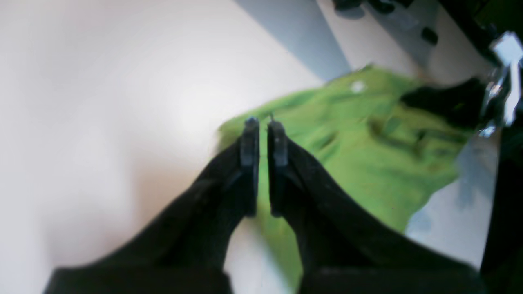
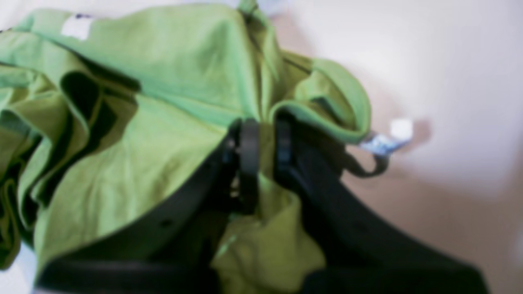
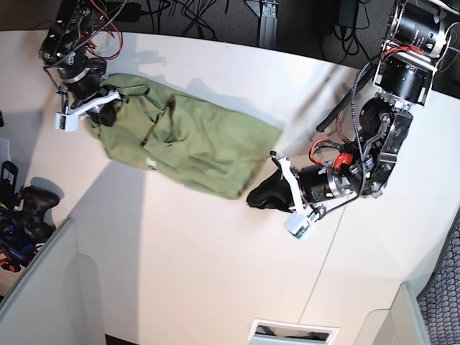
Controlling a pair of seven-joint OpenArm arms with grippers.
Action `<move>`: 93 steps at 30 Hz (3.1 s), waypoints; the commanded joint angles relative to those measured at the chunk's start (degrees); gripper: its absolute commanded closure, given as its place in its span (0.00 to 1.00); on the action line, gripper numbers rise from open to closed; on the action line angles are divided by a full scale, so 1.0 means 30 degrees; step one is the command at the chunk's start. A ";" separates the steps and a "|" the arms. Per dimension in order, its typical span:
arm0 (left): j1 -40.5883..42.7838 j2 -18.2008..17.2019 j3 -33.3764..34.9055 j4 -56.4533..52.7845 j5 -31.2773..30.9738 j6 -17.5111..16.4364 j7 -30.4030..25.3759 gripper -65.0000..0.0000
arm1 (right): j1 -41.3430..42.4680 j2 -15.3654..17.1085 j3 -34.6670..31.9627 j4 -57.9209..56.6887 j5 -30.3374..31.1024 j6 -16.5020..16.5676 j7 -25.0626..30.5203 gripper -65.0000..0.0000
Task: Layout the t-shirt on the table in an organized manner, then fold the t-shirt properly
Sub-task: 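Grasp the shirt end with the right gripper and carry it toward the left gripper, then fold the held shirt end over onto the bundle with the right gripper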
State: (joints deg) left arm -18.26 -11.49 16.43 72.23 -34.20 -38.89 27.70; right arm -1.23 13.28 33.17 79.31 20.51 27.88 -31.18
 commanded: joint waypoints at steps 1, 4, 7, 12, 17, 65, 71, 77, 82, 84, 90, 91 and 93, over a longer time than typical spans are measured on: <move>-0.0466 -0.0393 -0.0095 0.0335 -0.0372 -0.0369 -0.0423 0.94 | 0.0240 0.0546 0.0525 0.0270 0.0481 -0.0058 0.0313 1.00; -0.0204 -0.1355 -0.0095 0.0335 -0.0386 -0.0369 -0.0437 0.94 | 0.0240 0.1304 0.1494 0.0277 0.1676 -0.0058 0.0036 1.00; 0.0364 -0.1989 -0.0095 0.0335 -0.0386 -0.0369 -0.0437 0.94 | 0.0248 0.1923 0.1967 0.0692 0.2856 -0.0058 -0.0627 1.00; 0.2033 -0.1821 -0.0095 0.0328 -0.0175 -0.0369 -0.1166 0.94 | 0.0255 0.1814 0.1807 0.3315 0.4401 -0.0036 -0.2222 1.00; 0.3351 -0.0845 -0.0087 0.0291 0.1894 -0.0369 -0.2426 0.94 | 0.0240 0.0182 0.1326 0.6448 0.4371 -0.0036 -0.2426 1.00; 0.3716 -0.0903 -0.0342 -0.0627 -0.0117 -0.0369 -0.2710 0.94 | 0.3424 -0.5646 -1.2546 0.3563 -0.6251 -0.0080 0.1894 0.52; 0.3716 -0.1384 -0.1996 -0.0627 -0.0554 -0.0369 -0.2572 0.94 | 0.3417 -0.5654 -1.4294 0.3526 -0.6506 -0.0080 0.1450 0.52; 0.3716 -0.2251 -0.3519 -0.0627 -0.1348 -0.0369 -0.2266 0.94 | 0.3424 -0.5952 -1.6655 0.3534 -0.6390 -0.0080 0.1464 0.52; 0.3716 -0.2521 -0.3592 -0.0568 -0.1596 -0.0369 -0.2149 0.94 | 0.3534 -0.6870 -1.7078 0.3942 -0.6411 -0.0095 0.1770 0.52; 0.3708 -0.2514 -0.3592 -0.0503 -0.1647 -0.0369 -0.2149 0.94 | 0.3810 -0.7009 -1.7056 0.4328 -0.6411 -0.0095 0.1836 0.52; 0.3767 -0.2463 -0.3512 0.2113 -0.1821 -0.0369 -0.1435 0.94 | 0.5676 -0.7016 -1.5387 0.4656 -0.7963 -0.0211 0.1829 0.79; 0.3818 -0.2477 -0.3330 0.2943 -0.1807 -0.0369 -0.1362 0.94 | 0.6003 -0.6994 -1.4775 0.4634 -0.8189 -0.0204 0.1821 0.94; 0.3818 -0.2477 -0.2652 0.4605 -0.1705 -0.0369 -0.0772 0.94 | 0.6674 -0.6841 -1.3435 0.4546 -0.8276 -0.0197 0.1785 1.00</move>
State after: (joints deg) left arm -5.78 -18.72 8.67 85.08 -38.37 -39.00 26.28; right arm 17.10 -6.96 -6.96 92.12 -4.82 27.51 -27.44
